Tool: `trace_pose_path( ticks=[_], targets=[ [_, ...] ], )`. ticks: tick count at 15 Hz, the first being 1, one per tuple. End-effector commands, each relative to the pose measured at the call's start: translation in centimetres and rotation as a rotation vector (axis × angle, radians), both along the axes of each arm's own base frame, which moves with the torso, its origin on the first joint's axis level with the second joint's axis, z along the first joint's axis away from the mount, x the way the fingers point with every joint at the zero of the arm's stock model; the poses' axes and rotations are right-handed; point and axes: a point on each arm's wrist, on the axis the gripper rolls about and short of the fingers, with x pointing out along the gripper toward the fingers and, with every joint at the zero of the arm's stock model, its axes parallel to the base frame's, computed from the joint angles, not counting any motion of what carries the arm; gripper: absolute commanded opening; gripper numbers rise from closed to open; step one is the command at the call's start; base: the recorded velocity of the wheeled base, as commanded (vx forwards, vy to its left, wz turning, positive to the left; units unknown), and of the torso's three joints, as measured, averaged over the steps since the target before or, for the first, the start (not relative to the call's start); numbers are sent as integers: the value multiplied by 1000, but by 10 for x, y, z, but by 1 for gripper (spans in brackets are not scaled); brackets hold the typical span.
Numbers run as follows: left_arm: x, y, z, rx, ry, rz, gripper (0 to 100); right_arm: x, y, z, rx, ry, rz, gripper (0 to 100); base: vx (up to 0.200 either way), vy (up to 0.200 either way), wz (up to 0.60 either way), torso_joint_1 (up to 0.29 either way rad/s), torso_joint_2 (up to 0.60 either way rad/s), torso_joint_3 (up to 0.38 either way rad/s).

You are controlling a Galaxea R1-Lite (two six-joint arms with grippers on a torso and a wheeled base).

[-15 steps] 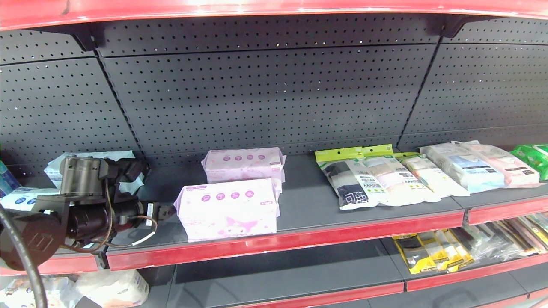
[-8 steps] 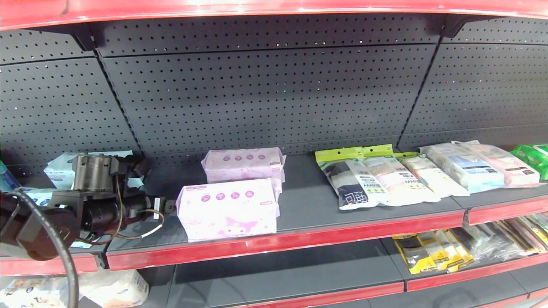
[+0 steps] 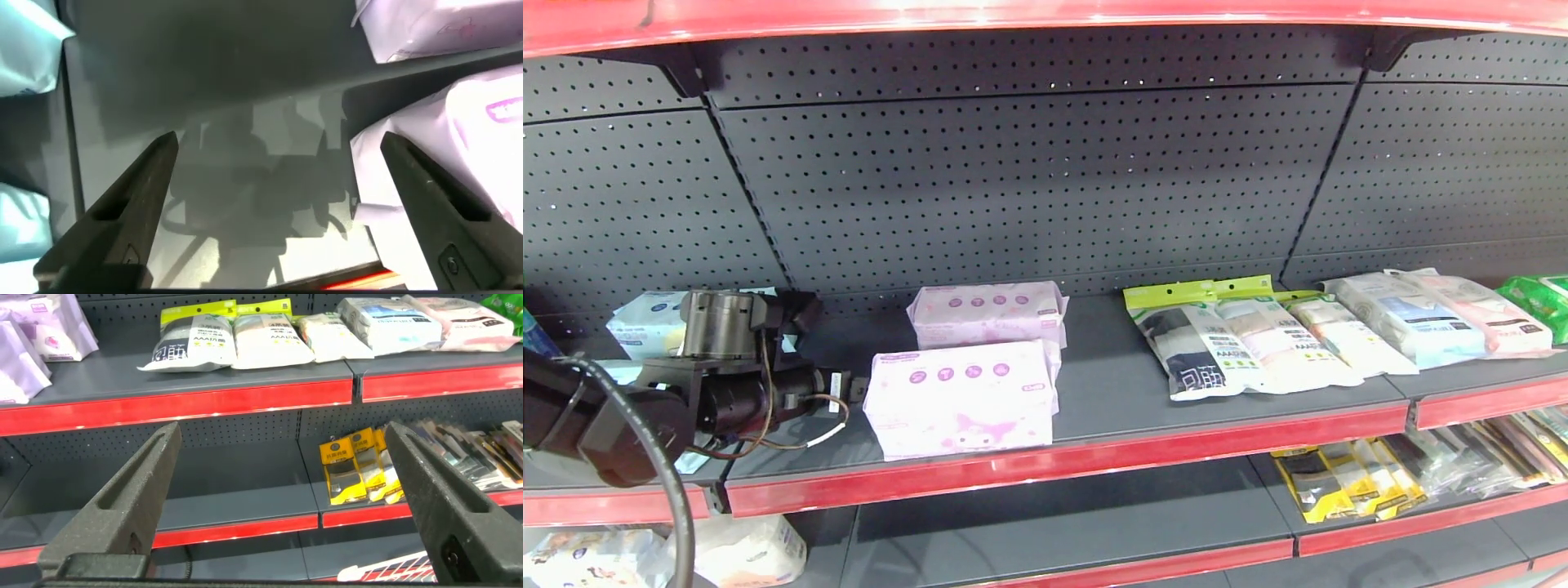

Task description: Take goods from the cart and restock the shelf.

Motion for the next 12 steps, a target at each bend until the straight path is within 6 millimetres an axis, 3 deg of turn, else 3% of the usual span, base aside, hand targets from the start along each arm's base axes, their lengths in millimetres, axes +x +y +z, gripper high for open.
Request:
trace_pose_path(
  ticks=[1,12],
  targets=[
    [1,-1,0,0,0,-1,100,0,0,0,0,0,0,100,0,0,0,0,0,0],
    [5,-9,-1,-1,-3,-27,100,0,0,0,0,0,0,100,0,0,0,0,0,0]
  ],
)
